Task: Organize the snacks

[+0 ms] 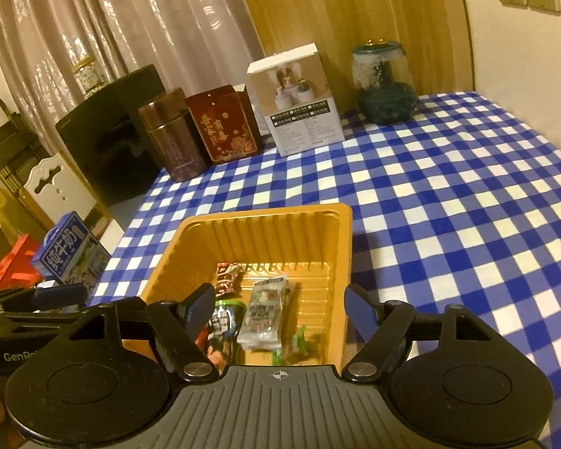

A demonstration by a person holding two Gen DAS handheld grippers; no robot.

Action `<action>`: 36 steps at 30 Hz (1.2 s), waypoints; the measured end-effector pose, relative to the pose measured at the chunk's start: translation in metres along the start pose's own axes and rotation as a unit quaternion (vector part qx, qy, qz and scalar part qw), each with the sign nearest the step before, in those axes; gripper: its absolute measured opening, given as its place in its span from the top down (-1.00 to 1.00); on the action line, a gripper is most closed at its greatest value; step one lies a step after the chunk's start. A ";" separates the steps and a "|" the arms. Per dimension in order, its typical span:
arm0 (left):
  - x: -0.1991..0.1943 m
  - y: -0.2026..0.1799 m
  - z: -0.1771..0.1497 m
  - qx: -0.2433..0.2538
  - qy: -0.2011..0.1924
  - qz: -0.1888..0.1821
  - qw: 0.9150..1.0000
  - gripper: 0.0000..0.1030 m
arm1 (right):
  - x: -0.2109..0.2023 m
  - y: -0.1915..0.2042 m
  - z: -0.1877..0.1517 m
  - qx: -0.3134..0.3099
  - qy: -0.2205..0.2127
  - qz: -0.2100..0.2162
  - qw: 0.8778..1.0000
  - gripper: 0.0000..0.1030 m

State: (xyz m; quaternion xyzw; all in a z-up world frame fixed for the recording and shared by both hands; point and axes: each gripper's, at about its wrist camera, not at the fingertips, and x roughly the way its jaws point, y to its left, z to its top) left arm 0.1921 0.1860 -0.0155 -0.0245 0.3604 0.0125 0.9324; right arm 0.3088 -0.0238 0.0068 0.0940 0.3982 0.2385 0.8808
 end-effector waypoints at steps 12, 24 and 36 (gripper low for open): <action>-0.068 -0.013 -0.019 -0.026 -0.016 0.008 0.999 -1.00 | -0.071 0.014 -0.017 -0.016 0.000 -0.006 1.000 -0.60; -0.123 -0.032 -0.060 -0.046 -0.020 0.026 0.998 -1.00 | -0.126 0.013 -0.046 -0.020 0.010 -0.019 1.000 -0.62; -0.156 -0.043 -0.092 -0.067 0.011 0.039 0.997 -1.00 | -0.168 0.009 -0.081 -0.018 0.031 -0.025 0.999 -0.63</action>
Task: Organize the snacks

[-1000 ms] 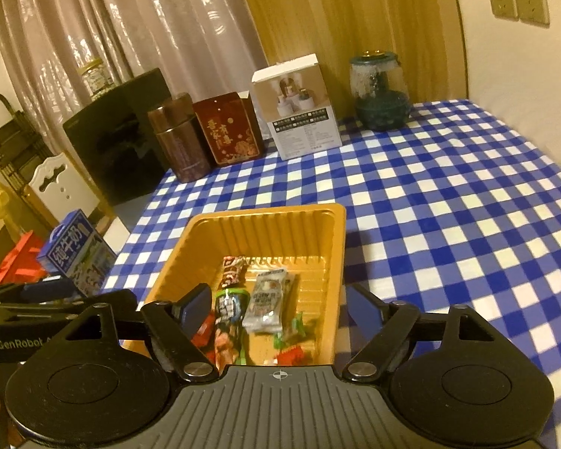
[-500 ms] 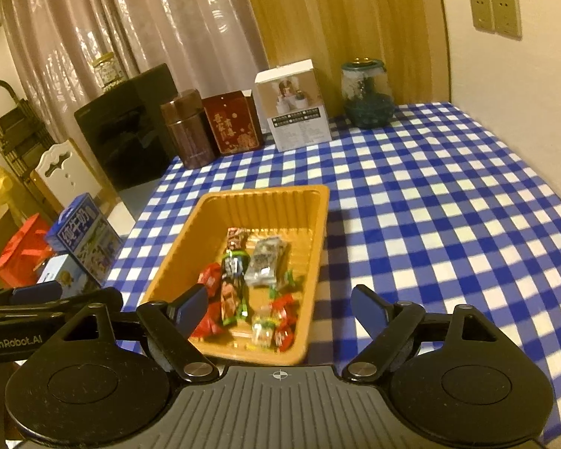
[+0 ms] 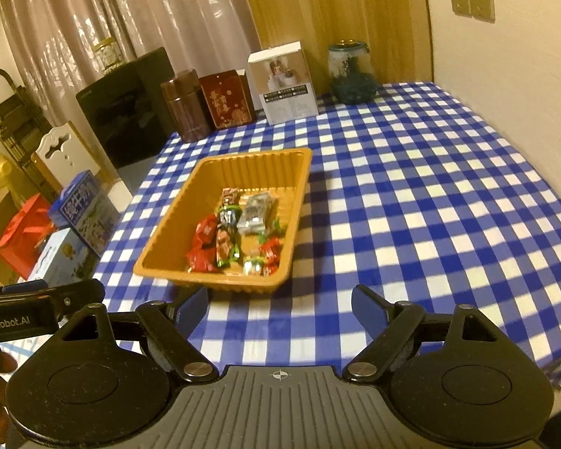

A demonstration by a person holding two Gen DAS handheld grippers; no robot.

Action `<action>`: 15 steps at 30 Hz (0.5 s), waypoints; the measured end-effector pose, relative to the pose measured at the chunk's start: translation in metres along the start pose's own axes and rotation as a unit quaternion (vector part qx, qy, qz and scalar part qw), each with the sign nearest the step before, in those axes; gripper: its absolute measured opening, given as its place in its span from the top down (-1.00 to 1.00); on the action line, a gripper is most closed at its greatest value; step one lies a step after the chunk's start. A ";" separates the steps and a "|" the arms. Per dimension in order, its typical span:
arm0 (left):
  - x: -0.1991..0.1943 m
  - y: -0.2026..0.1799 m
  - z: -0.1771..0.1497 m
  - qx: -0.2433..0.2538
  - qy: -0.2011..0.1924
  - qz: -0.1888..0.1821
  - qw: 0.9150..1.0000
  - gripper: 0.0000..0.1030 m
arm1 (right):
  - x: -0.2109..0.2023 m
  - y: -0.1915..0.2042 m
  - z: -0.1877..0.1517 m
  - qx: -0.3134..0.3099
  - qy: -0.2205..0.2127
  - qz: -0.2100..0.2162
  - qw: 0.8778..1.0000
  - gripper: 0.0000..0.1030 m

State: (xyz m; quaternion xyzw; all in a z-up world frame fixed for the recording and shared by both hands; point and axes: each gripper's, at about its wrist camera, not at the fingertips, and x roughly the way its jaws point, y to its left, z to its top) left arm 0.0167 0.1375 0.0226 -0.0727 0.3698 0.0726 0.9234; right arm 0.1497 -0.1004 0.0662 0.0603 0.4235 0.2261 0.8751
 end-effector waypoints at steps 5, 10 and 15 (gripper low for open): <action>-0.012 -0.003 -0.010 -0.001 0.001 0.007 1.000 -1.00 | -0.014 -0.003 -0.012 -0.003 0.000 -0.003 1.000 -0.63; -0.022 -0.005 -0.015 0.002 -0.001 0.017 1.000 -1.00 | -0.024 -0.004 -0.021 -0.006 0.002 -0.004 1.000 -0.63; -0.030 -0.009 -0.020 0.006 0.000 0.018 1.000 -1.00 | -0.034 -0.002 -0.027 -0.013 0.001 -0.001 1.000 -0.63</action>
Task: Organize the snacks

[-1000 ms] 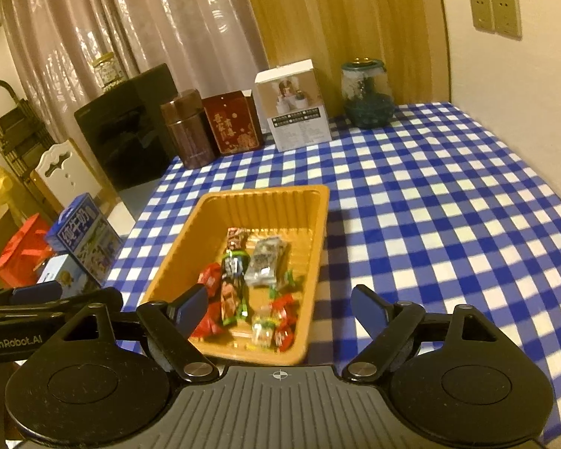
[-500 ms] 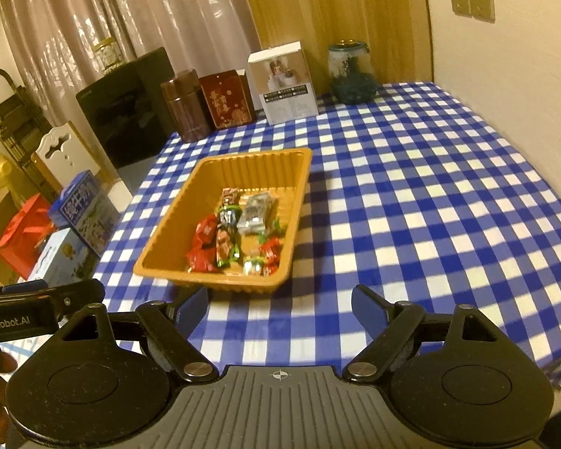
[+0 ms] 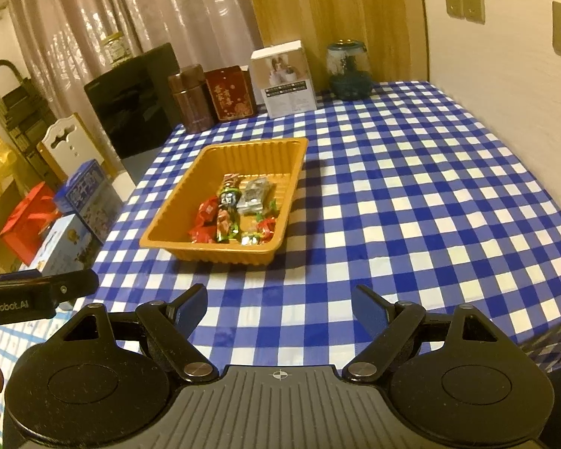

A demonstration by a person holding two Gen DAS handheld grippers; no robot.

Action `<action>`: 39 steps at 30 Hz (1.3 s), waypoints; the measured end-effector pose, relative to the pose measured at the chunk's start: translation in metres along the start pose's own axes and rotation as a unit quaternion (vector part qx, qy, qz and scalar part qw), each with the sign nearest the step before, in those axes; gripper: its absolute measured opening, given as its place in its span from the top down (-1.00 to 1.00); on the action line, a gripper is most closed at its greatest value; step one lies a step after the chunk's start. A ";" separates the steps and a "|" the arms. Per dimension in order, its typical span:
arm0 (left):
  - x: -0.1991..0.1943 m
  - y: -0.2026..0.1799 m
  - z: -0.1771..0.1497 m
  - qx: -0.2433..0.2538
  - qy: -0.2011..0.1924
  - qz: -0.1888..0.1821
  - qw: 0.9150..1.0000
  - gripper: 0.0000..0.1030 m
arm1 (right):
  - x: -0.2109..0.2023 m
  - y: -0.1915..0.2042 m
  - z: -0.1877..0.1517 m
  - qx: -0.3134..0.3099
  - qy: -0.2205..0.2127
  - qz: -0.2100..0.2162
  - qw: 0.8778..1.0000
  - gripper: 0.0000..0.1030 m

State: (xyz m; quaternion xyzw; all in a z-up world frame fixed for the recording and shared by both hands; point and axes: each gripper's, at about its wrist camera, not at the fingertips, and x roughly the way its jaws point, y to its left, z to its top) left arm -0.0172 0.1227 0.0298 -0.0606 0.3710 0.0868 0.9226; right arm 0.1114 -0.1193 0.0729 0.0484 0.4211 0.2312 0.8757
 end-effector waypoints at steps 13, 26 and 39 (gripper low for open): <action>-0.015 -0.016 -0.015 0.020 0.005 -0.005 1.000 -1.00 | -0.020 0.005 -0.012 -0.018 -0.004 -0.004 1.000 -0.63; -0.029 -0.023 -0.020 0.021 -0.007 -0.014 1.000 -1.00 | -0.038 0.003 -0.020 -0.022 -0.009 -0.011 1.000 -0.63; -0.030 -0.023 -0.020 0.023 -0.007 -0.018 1.000 -1.00 | -0.038 0.001 -0.019 -0.015 -0.010 -0.011 1.000 -0.63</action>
